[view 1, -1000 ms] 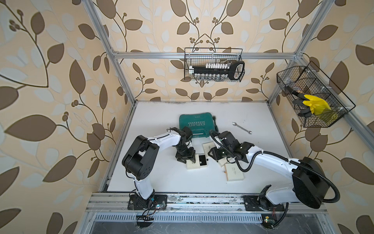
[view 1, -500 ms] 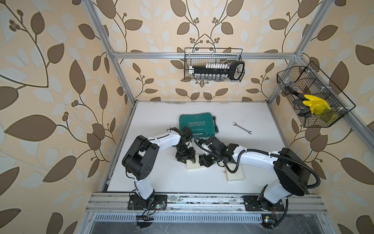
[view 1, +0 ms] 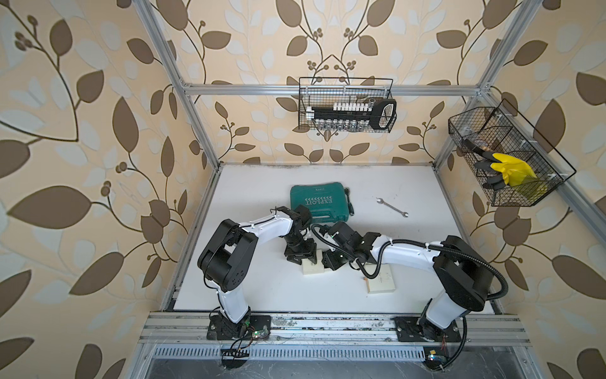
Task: Take out the earrings from the drawer-style jewelry box
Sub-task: Pick up the earring from the drawer.
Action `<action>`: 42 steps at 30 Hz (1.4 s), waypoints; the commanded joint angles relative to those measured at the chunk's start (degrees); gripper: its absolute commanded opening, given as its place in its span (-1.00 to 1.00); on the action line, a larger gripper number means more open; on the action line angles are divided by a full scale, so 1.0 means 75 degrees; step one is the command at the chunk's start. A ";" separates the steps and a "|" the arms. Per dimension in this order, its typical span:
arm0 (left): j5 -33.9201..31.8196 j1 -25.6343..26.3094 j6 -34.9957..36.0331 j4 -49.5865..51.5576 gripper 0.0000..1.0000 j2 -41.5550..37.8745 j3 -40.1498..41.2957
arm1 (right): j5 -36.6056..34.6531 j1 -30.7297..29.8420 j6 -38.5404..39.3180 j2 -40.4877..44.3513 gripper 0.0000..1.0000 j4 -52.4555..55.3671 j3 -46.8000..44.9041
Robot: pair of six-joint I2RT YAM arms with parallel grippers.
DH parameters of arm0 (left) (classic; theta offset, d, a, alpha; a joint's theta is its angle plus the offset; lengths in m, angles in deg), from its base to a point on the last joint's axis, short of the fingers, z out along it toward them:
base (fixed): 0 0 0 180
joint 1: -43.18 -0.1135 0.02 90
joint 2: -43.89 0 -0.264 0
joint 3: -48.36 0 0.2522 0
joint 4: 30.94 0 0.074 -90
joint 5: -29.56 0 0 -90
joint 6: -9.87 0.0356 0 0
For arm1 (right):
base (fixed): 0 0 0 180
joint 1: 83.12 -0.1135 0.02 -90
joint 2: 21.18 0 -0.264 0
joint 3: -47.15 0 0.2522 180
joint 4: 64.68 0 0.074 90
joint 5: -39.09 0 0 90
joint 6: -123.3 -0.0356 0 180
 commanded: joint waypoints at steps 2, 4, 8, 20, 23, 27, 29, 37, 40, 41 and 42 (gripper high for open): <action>-0.0698 0.0070 0.0063 0.0235 0.27 0.0287 0.0104 | -0.0821 0.0006 -0.0051 -0.0213 -0.40 0.0637 0.0057; -0.0723 0.0064 0.0084 0.0259 0.28 0.0290 0.0092 | -0.0858 0.0007 -0.0071 -0.0198 -0.40 0.0683 0.0009; -0.0795 0.0069 0.0133 0.0317 0.27 0.0289 0.0051 | -0.0923 0.0009 -0.0095 -0.0151 -0.40 0.0703 -0.0079; -0.0740 0.0070 0.0139 0.0378 0.27 0.0357 -0.0087 | 0.0047 -0.0193 0.0210 -0.0386 -0.40 0.0445 0.0190; -0.0738 0.0070 0.0163 0.0379 0.27 0.0382 -0.0107 | -0.0018 -0.0214 0.0178 -0.0408 -0.42 0.0446 0.0175; -0.0704 0.0069 0.0157 0.0368 0.27 0.0383 -0.0088 | 0.0007 -0.0217 0.0175 -0.0433 -0.47 0.0427 0.0163; -0.0704 0.0069 0.0158 0.0353 0.27 0.0382 -0.0078 | 0.0079 -0.0243 0.0171 -0.0476 -0.48 0.0404 0.0174; -0.0646 0.0067 0.0101 0.0248 0.27 0.0363 0.0030 | -0.0047 -0.0255 0.0164 -0.0269 -0.74 0.0307 0.0064; -0.0663 0.0064 0.0098 0.0236 0.27 0.0375 0.0074 | -0.0198 -0.0244 0.0146 0.0081 -0.79 0.0189 -0.0111; -0.0652 0.0070 0.0106 0.0236 0.28 0.0383 0.0080 | -0.0272 -0.0233 0.0123 0.0224 -0.79 0.0175 -0.0167; -0.0649 0.0067 0.0105 0.0239 0.27 0.0383 0.0092 | -0.0302 -0.0224 0.0116 0.0339 -0.79 0.0162 -0.0215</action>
